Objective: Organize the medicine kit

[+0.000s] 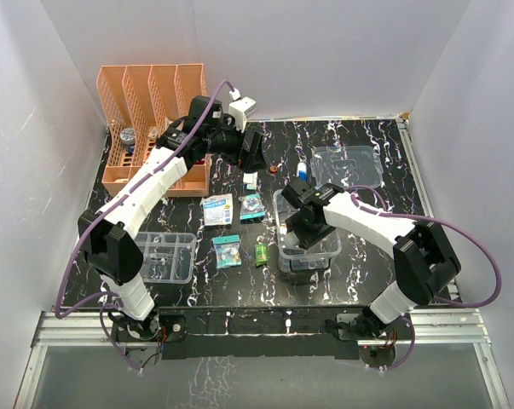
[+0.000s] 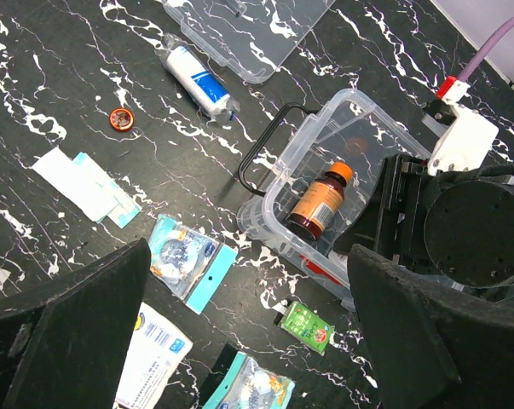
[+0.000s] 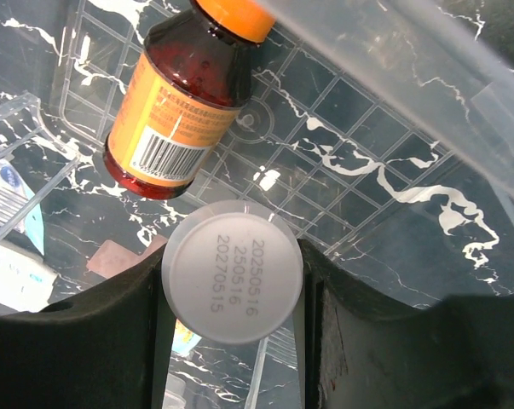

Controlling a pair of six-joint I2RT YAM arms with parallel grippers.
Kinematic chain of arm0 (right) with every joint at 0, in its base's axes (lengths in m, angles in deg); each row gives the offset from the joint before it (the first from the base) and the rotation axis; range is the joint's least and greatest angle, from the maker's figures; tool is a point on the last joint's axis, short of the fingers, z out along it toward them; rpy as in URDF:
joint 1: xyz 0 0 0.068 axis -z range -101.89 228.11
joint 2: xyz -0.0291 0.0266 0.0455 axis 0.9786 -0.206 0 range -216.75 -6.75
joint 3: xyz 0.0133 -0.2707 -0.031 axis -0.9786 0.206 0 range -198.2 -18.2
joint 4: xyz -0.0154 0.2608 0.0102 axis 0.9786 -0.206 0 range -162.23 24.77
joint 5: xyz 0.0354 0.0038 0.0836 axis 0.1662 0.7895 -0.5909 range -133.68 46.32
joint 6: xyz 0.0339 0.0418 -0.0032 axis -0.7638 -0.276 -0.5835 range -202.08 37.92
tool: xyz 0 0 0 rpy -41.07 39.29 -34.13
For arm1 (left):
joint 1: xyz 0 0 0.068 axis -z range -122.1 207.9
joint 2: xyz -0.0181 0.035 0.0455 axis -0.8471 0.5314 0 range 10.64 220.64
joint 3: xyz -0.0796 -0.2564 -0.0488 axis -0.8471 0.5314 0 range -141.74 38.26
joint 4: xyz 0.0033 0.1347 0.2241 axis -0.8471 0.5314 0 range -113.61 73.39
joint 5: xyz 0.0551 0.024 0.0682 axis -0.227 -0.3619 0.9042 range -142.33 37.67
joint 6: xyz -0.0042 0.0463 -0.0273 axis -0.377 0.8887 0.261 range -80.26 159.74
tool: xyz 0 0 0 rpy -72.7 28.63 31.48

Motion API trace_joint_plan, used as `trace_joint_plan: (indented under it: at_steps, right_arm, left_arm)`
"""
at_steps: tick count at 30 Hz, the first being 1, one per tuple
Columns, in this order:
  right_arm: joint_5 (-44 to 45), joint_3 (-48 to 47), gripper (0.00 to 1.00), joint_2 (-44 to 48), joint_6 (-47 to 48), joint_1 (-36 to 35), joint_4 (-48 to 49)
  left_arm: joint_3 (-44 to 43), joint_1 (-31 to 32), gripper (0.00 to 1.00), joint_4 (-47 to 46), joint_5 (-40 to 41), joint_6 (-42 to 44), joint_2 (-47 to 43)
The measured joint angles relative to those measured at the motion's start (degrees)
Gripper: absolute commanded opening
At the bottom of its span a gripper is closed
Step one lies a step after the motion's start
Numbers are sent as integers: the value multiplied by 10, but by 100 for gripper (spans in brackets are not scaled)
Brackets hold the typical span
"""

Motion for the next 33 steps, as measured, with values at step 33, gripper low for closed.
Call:
trace_joint_plan:
  at_steps: [33]
  right_arm:
    - [18, -44, 58, -2, 17, -1, -4]
  left_arm:
    - [9, 0, 99, 0, 0, 0, -2]
